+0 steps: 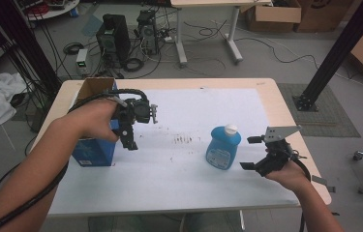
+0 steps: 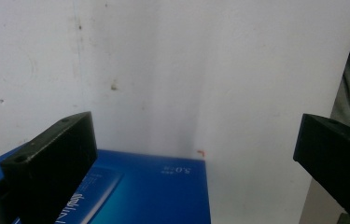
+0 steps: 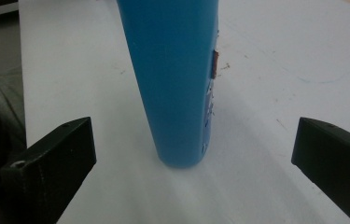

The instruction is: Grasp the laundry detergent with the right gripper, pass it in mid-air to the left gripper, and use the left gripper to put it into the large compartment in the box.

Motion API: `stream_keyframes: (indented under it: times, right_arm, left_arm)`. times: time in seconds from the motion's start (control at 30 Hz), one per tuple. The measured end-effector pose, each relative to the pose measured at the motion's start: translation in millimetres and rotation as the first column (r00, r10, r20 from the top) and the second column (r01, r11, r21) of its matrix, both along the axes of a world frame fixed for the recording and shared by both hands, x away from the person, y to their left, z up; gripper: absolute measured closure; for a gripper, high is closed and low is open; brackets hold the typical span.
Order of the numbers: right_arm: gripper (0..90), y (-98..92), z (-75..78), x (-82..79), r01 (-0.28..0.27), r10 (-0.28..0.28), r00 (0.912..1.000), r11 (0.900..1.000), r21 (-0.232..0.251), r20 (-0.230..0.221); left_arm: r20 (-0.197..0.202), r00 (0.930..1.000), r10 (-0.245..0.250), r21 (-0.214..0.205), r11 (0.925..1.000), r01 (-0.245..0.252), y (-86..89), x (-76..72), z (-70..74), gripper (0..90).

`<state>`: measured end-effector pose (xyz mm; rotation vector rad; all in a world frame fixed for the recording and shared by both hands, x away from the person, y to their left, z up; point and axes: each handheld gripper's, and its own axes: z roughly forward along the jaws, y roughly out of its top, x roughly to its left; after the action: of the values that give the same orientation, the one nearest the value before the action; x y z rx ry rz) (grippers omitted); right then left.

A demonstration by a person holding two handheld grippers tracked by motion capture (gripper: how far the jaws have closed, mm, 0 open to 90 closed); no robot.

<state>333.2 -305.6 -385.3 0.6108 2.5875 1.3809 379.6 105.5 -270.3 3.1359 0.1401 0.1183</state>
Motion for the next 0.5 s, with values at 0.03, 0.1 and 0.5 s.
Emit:
stream_keyframes:
  times: [0.03,0.1,0.5]
  right_arm:
    - [0.0,1.0,-1.1,-1.0,-0.002,0.002,1.0,1.0,0.008,0.003]
    - [0.0,2.7,-3.1,-2.4,0.001,-0.001,0.9999,0.9999,0.014,0.01]
    - [0.0,20.0,-12.0,-1.1,0.008,-0.009,0.999,0.9997,0.025,0.044]
  left_arm:
    - [0.0,1.0,-0.002,0.0,1.0,0.002,-0.2,0.1,-0.1,0.1]
    - [0.0,1.0,0.001,0.002,1.0,-0.001,-0.9,-0.1,0.0,0.1]
    - [0.0,1.0,-0.005,0.006,1.0,0.005,-3.5,-2.2,-1.4,0.1]
